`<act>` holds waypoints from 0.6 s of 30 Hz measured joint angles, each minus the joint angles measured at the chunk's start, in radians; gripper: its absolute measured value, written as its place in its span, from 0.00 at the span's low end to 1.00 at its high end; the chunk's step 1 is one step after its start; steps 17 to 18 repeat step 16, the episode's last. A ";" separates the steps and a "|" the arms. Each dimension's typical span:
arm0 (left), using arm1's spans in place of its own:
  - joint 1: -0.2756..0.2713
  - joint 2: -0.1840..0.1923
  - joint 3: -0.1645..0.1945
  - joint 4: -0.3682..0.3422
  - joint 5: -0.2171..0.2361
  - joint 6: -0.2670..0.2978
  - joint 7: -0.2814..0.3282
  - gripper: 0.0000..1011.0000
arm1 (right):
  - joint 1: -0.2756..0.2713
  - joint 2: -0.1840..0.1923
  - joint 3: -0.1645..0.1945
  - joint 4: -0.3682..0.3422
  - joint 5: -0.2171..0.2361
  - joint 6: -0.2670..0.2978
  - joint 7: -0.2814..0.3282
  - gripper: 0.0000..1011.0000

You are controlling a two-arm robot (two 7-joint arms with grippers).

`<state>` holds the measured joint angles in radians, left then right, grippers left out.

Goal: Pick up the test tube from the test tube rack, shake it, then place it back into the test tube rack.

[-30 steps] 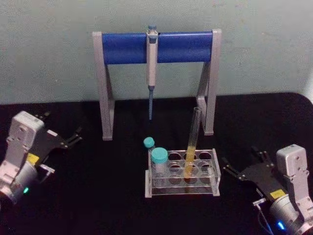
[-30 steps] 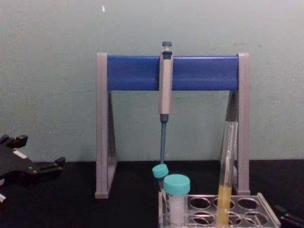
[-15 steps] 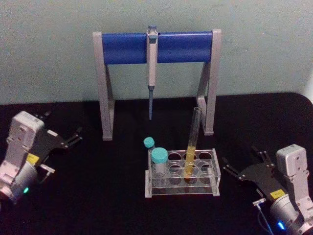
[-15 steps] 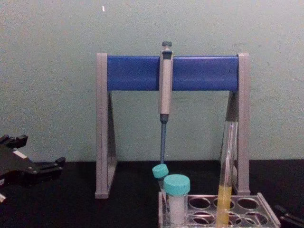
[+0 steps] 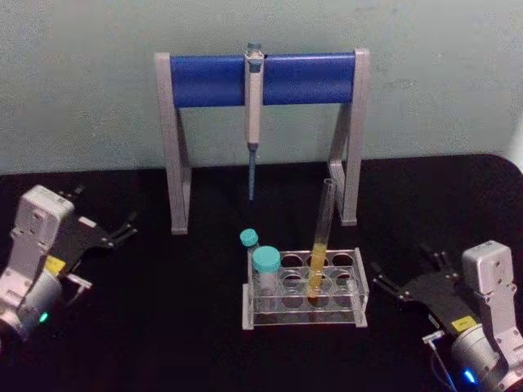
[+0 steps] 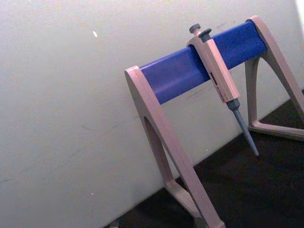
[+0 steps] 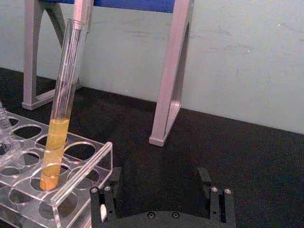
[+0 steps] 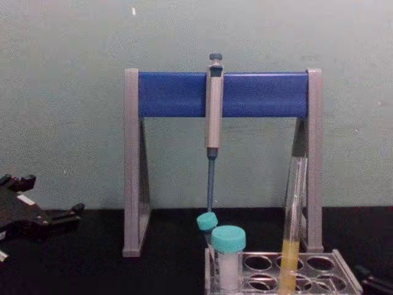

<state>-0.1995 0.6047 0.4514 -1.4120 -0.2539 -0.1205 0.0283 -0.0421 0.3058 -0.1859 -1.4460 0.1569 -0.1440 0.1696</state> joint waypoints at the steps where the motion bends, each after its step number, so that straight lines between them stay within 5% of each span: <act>1: 0.000 0.000 0.000 0.000 0.000 0.000 0.000 1.00 | 0.000 0.000 0.000 0.000 0.000 0.000 0.000 0.99; 18: 0.000 0.000 0.000 0.000 0.000 0.000 0.000 1.00 | 0.000 0.000 0.000 0.000 0.000 0.000 0.000 0.99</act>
